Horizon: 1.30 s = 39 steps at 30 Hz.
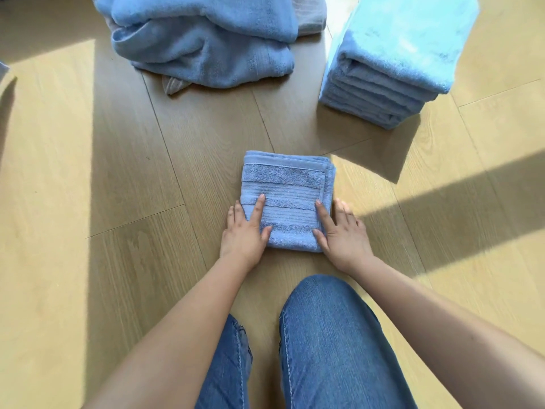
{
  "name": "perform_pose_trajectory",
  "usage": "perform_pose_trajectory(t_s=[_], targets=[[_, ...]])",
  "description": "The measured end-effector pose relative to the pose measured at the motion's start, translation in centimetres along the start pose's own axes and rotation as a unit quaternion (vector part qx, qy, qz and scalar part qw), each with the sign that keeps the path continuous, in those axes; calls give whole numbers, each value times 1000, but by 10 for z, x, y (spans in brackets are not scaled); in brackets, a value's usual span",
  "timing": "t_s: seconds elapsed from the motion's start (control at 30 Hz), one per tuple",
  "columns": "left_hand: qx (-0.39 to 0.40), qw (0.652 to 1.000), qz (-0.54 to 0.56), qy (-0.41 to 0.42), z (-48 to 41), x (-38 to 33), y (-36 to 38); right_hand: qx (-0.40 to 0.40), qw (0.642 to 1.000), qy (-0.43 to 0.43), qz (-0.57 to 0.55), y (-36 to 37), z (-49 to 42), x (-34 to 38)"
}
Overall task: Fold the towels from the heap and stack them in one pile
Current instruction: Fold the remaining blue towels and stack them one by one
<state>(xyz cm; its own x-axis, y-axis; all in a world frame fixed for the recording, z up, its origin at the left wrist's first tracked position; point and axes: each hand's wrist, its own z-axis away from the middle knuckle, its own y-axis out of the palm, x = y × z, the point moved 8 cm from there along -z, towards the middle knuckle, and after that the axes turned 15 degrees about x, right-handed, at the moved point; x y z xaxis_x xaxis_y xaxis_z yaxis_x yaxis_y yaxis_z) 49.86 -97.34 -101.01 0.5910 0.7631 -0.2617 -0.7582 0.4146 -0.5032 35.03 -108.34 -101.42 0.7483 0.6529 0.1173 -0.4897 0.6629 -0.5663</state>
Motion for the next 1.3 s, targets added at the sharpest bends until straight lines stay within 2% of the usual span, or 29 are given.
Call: perform_pose_trajectory(t_s=[0.07,0.1,0.2,0.3,0.37,0.47,0.6,0.73,0.87,0.93,1.07,1.3], targets=[[-19,995,95,22,4,-2,-3,-24,996,-20,-84,-7,4,6],[-34,987,152,32,6,0,-6,-35,984,-32,-172,-10,6,8],[-52,957,283,26,11,11,-10,-51,900,-8,-432,-5,11,7],[-10,889,458,13,17,25,-4,-43,831,24,-555,2,12,6],[17,854,519,12,24,29,-1,-1,800,24,-600,6,14,10],[4,839,543,26,33,34,-4,33,806,0,-591,10,22,18],[-13,832,551,65,46,27,-13,-30,846,-49,-530,-4,33,24],[-34,881,459,113,60,3,-38,-91,881,-78,-458,-30,43,29],[-99,879,429,186,73,-30,-84,-165,892,-116,-405,-84,59,18],[-130,872,416,222,81,-53,-114,-225,887,-139,-378,-122,72,8],[-173,872,353,291,85,-114,-181,-341,855,-162,-355,-199,92,-25],[-168,895,237,340,33,-233,-254,-418,836,-102,-340,-290,81,-105]])
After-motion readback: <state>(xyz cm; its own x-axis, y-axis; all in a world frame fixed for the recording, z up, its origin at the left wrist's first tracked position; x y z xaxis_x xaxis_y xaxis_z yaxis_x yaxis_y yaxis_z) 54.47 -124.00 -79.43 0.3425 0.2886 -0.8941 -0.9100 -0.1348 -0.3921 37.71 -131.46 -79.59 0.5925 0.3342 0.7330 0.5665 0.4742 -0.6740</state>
